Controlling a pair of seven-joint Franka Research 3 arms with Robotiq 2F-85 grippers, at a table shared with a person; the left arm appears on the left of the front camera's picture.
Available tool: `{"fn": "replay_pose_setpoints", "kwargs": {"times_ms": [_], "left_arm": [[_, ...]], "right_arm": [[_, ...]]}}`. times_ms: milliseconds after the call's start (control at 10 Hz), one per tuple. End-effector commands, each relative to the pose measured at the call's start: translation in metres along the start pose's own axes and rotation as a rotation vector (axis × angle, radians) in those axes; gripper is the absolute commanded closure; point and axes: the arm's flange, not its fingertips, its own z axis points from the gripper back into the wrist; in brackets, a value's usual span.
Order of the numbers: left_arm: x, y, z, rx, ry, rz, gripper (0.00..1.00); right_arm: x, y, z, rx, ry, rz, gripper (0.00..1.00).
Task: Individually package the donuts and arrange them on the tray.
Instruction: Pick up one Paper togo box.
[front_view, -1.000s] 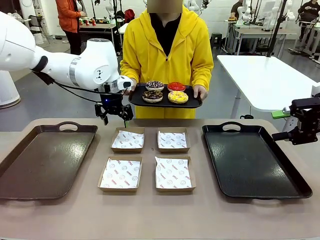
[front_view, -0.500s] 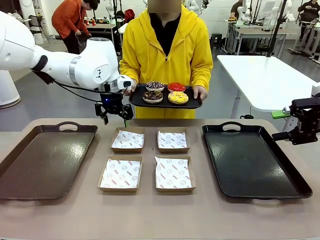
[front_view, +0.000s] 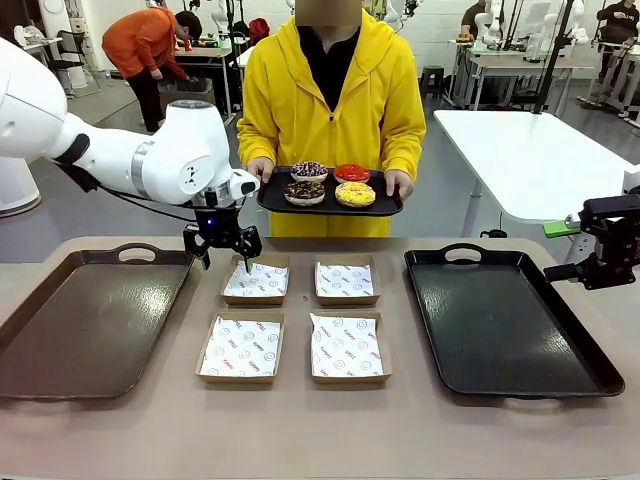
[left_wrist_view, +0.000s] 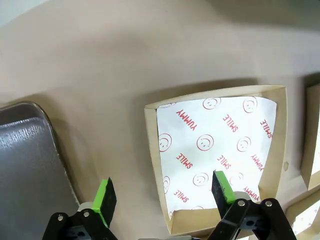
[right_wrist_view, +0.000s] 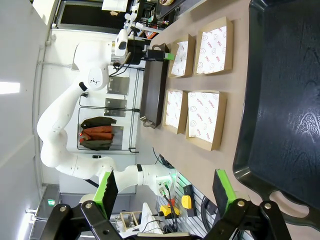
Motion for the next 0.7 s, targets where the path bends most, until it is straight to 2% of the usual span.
{"fn": "replay_pose_setpoints", "kwargs": {"times_ms": [0,100,200,300,400,500,600], "left_arm": [[-0.0080,0.0013,-0.0035,-0.003,-0.056,0.078,0.00],[-0.0059,0.0029,-0.0066,0.009,-0.058,0.102,0.00],[-0.0034,0.0039,-0.0106,0.003,-0.047,0.101,0.56],[-0.0032,0.0035,-0.0107,0.009,-0.044,0.104,0.57],[-0.0037,0.0023,-0.0095,0.019,-0.031,0.097,1.00],[-0.0035,0.0034,-0.0097,0.023,-0.023,0.093,0.62],[-0.0023,0.0036,-0.0114,0.023,-0.008,0.090,1.00]], "right_arm": [[0.0021,-0.0003,-0.0016,0.020,-0.008,0.004,0.00],[0.0021,-0.0003,-0.0016,0.020,-0.008,0.004,0.00],[0.0021,-0.0003,-0.0016,0.020,-0.008,0.004,0.00],[0.0021,-0.0003,-0.0016,0.020,-0.008,0.004,0.00],[0.0021,-0.0003,-0.0016,0.020,-0.008,0.004,0.00],[0.0021,-0.0003,-0.0016,0.020,-0.008,0.004,0.00],[0.0021,-0.0003,-0.0016,0.020,-0.008,0.004,0.00]]}}
